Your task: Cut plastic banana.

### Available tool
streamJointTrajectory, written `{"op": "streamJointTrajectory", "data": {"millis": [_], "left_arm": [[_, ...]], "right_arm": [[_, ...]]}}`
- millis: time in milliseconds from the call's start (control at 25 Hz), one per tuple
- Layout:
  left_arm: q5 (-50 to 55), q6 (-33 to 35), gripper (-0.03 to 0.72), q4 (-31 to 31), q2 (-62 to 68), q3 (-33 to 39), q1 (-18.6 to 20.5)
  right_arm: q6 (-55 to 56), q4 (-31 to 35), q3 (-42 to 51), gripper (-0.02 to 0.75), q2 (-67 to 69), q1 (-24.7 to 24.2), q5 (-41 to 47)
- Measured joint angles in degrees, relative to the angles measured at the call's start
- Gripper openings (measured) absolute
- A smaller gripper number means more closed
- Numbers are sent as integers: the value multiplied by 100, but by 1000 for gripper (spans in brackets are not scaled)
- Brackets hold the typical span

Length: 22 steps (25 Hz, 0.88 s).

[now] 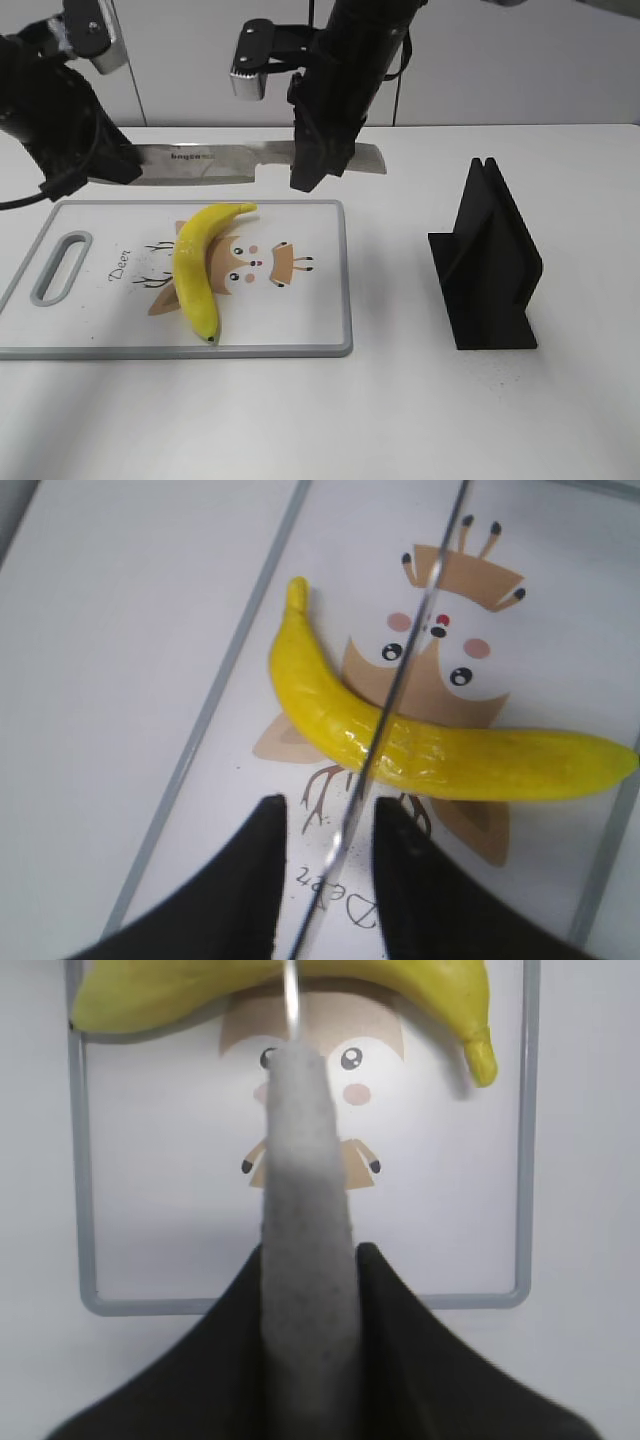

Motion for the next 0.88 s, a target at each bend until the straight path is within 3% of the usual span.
{"op": "streamJointTrajectory", "data": {"millis": [120, 240, 480, 880], "left_arm": [[9, -64, 546, -125, -264, 30, 30], [-24, -365, 634, -152, -543, 35, 30], [-259, -1337, 637, -85, -1199, 35, 32], [-357, -4117, 609, 1318, -2195, 46, 36]], "right_arm": [[144, -78, 205, 181, -244, -30, 9], [242, -142, 453, 180, -472, -37, 14], [852, -229, 635, 180, -1062, -42, 33], [3229, -612, 862, 179, -2287, -51, 44]]}}
